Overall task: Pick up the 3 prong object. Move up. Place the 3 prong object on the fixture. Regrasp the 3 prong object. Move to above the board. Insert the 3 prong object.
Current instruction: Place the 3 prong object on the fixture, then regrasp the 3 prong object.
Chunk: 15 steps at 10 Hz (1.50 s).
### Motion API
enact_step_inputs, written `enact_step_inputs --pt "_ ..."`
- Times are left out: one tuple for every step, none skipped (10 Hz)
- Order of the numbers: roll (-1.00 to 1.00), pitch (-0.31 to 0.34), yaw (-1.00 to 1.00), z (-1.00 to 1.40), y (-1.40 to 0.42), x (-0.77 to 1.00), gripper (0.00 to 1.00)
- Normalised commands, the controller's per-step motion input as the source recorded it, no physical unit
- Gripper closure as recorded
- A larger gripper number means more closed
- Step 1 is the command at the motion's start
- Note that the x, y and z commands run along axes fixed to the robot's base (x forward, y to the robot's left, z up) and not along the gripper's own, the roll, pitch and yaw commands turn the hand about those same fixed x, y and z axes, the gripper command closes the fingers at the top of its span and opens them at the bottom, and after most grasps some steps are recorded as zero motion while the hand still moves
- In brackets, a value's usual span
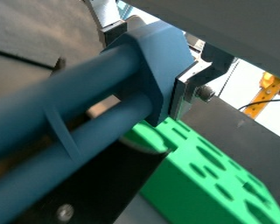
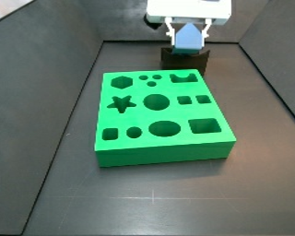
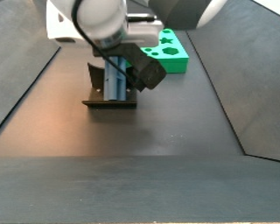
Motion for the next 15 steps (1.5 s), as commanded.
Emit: enact_step_inputs --pt "-0.06 -0.055 0.00 -0.38 0.00 0.05 1.00" --pt "-0.05 -0.065 0.00 -0.30 0.05 0.04 1.00" --pt "-0.05 -0.067 0.00 -0.28 0.06 0.04 1.00" --pt "-0.05 -0.067 0.00 -0.28 0.06 0.04 1.00" --pt "-0.05 -0.067 0.00 -0.28 0.07 0.04 1.00" --pt "-0.05 -0.067 0.00 -0.28 0.06 0.04 1.00" --pt "0.00 0.000 0.00 0.00 0.00 0.00 0.00" --pt "-0.04 0.013 -0.02 1.00 0.00 0.00 0.00" --pt "-0.04 0.016 -0.01 1.00 0.00 -0.01 0.00" --pt "-0.03 0.017 0.00 1.00 0.01 -0.02 0.00" --pt "0.00 0.011 0.00 1.00 0.01 -0.03 0.00" --pt "0.01 0.010 0.00 1.00 0.01 -0.03 0.00" --pt "0.01 0.013 0.00 0.88 0.01 -0.04 0.00" --pt "0.01 0.020 0.01 0.62 0.01 -0.03 0.00" --pt "0.02 0.026 0.01 0.36 0.01 -0.03 0.00"
